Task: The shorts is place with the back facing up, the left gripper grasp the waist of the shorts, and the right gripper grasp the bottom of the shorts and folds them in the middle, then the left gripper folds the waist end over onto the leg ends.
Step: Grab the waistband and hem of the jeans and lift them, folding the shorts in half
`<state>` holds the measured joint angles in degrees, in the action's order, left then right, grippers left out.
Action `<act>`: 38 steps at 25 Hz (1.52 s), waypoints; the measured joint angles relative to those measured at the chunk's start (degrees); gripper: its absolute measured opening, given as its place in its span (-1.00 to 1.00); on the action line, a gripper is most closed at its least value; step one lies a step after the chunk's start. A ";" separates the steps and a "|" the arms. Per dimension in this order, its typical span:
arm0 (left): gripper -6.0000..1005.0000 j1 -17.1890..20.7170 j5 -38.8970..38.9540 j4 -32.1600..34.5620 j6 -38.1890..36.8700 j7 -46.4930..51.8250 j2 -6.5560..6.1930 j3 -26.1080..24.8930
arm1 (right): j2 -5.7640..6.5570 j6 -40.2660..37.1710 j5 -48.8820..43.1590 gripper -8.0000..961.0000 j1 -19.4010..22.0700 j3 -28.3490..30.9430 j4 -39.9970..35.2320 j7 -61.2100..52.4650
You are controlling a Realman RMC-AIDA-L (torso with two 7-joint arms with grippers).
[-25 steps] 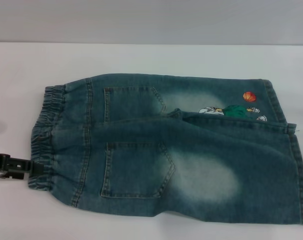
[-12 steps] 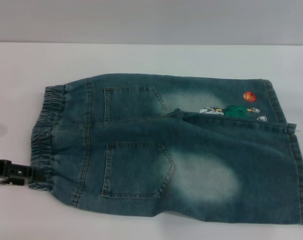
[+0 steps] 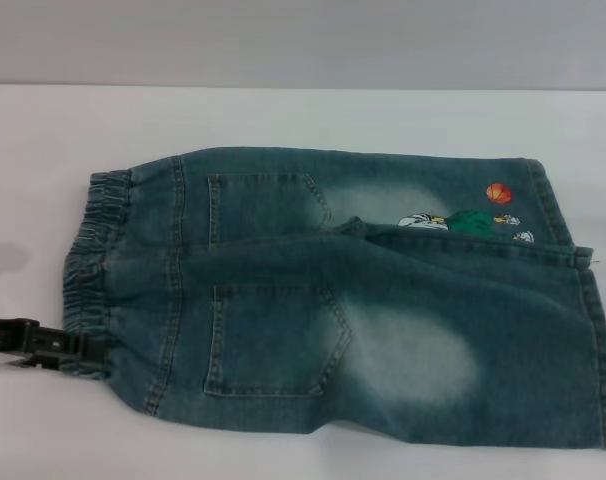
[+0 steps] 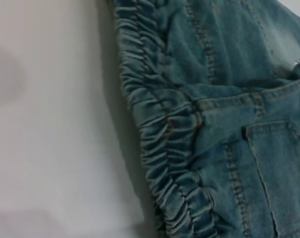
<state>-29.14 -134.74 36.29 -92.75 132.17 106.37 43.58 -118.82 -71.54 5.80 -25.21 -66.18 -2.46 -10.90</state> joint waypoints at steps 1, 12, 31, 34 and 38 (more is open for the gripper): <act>0.41 -0.21 -0.06 0.00 -0.19 -0.08 0.15 0.01 | 0.00 0.00 0.00 0.15 0.02 0.00 0.00 0.00; 0.40 -1.57 0.17 0.00 -0.77 -0.39 0.32 0.08 | 0.00 -0.01 0.01 0.15 0.16 0.00 0.00 0.00; -0.07 -2.89 -0.11 0.00 -0.06 -0.51 0.59 0.46 | 0.00 0.62 0.10 0.14 0.25 0.57 0.00 0.00; -0.28 -2.93 -0.11 0.00 0.50 -0.53 0.59 0.46 | 0.00 0.62 0.10 0.14 0.34 0.61 0.00 0.00; -0.56 -2.94 -0.17 0.37 1.30 -0.65 0.69 0.45 | 0.00 0.62 0.10 0.14 0.45 0.70 0.00 0.00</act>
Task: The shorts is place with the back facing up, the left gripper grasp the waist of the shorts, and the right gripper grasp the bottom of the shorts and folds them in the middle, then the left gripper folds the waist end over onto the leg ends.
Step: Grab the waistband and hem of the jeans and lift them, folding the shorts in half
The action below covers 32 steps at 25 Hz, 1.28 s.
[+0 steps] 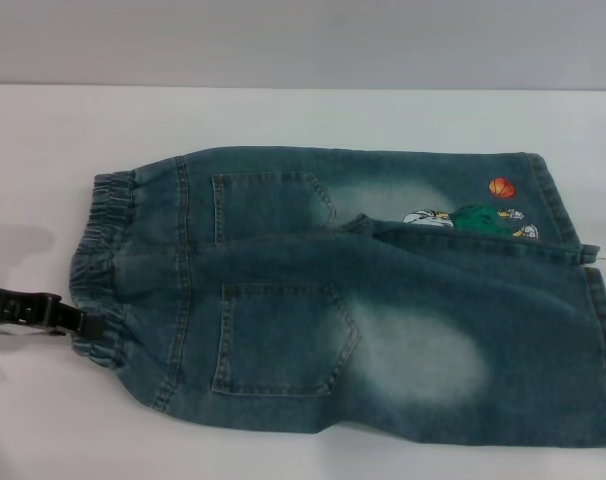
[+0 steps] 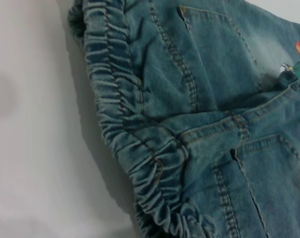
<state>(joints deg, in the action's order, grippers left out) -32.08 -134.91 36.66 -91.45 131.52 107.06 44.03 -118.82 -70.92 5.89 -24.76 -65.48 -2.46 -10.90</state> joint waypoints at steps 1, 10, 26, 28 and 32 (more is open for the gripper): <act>-0.63 0.00 -0.07 0.05 0.27 -0.02 0.03 0.01 | 0.00 0.00 0.00 0.14 0.03 0.05 0.00 0.00; -0.90 -0.18 -0.61 0.07 0.69 -0.03 0.24 0.52 | 0.06 0.03 -0.04 0.14 0.13 0.63 0.08 0.00; -0.90 -0.69 -0.23 0.52 4.16 0.04 1.12 -0.69 | 7.34 4.76 -48.52 0.14 2.83 0.32 -19.50 -51.81; -0.90 -0.69 -0.21 0.52 4.22 0.04 1.27 -0.69 | 8.64 1.70 -58.71 0.14 2.48 1.69 -22.76 -60.48; -0.90 -0.73 -0.19 0.52 4.23 0.05 1.52 -0.68 | 11.31 -9.82 -77.90 0.14 -0.35 8.70 -26.19 -74.30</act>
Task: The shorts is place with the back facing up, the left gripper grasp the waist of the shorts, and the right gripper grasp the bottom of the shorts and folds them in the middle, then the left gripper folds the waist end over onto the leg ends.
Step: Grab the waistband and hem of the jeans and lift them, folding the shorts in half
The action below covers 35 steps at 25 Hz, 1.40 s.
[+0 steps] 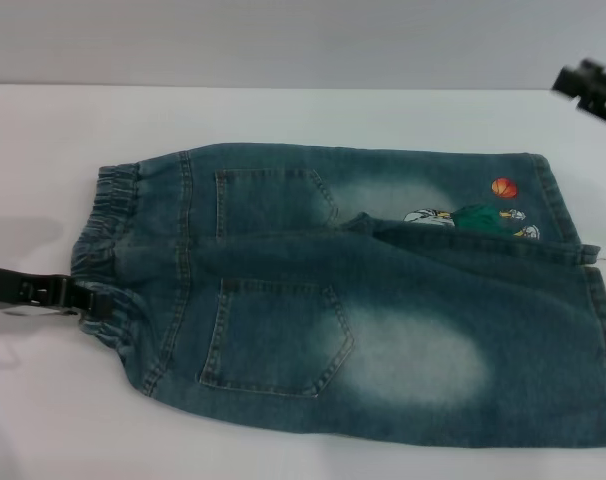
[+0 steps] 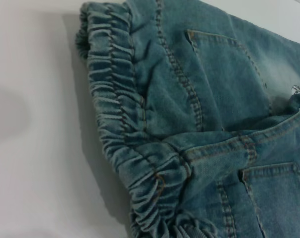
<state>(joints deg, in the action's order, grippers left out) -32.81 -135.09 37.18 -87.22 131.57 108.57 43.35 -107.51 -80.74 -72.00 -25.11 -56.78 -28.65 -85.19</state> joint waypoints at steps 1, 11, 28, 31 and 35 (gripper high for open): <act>-0.90 -0.08 0.03 0.00 0.03 0.00 0.14 0.00 | 0.78 -3.69 -4.38 0.14 -0.95 1.95 -0.07 -2.15; -0.89 -0.56 0.10 0.00 0.06 0.04 0.31 -1.79 | 5.68 -27.46 -39.19 0.13 -6.25 16.37 -1.84 -7.29; -0.88 -1.33 0.11 0.61 -0.03 0.67 0.53 -4.72 | 7.25 -39.55 -64.33 0.13 -5.55 18.58 -3.22 -7.08; -0.88 -1.33 0.12 0.61 0.03 0.68 0.73 -5.07 | 7.31 -39.25 -66.47 0.13 -5.22 18.63 -3.41 -7.02; -0.88 -1.41 0.16 0.61 0.05 0.70 1.00 -5.22 | 7.47 -39.07 -68.85 0.13 -5.06 18.88 -3.58 -6.80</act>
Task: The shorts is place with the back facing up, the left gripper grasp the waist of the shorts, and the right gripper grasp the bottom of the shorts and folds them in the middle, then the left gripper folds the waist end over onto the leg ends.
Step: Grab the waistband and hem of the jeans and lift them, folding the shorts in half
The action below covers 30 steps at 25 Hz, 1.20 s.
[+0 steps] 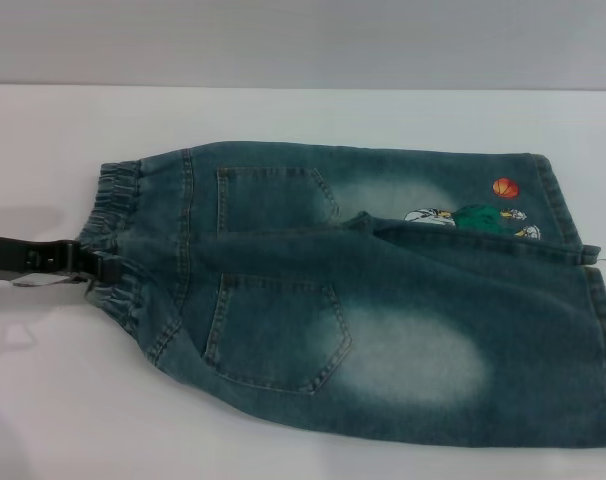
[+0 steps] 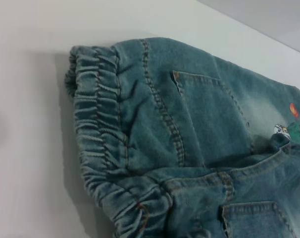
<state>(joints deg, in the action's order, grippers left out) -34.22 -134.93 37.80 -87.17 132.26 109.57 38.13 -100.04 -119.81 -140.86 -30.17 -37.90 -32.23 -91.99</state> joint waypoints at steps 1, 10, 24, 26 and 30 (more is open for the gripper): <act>-0.88 0.00 0.01 0.00 0.00 0.00 0.04 0.00 | 0.09 0.01 -0.87 0.13 0.02 0.30 -0.08 0.02; -0.87 0.12 0.03 0.00 -0.02 0.01 0.20 0.01 | 0.63 2.53 -9.99 0.13 -0.03 5.95 -1.72 -0.72; -0.86 -0.25 0.02 0.00 0.07 0.01 0.54 0.02 | -0.84 11.38 -13.07 0.13 0.75 5.90 -2.01 -3.58; -0.86 -0.31 0.02 0.00 0.07 0.01 0.64 0.01 | -1.22 11.98 -13.08 0.12 0.75 5.89 -2.03 -3.59; -0.86 -0.36 0.02 -0.01 0.07 0.01 0.70 0.02 | -1.97 12.79 -13.11 0.12 0.73 5.84 -2.25 -3.61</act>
<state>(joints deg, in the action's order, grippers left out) -34.59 -134.91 37.79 -87.09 132.27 110.27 38.15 -102.01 -107.02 -153.97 -29.45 -32.06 -34.48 -95.60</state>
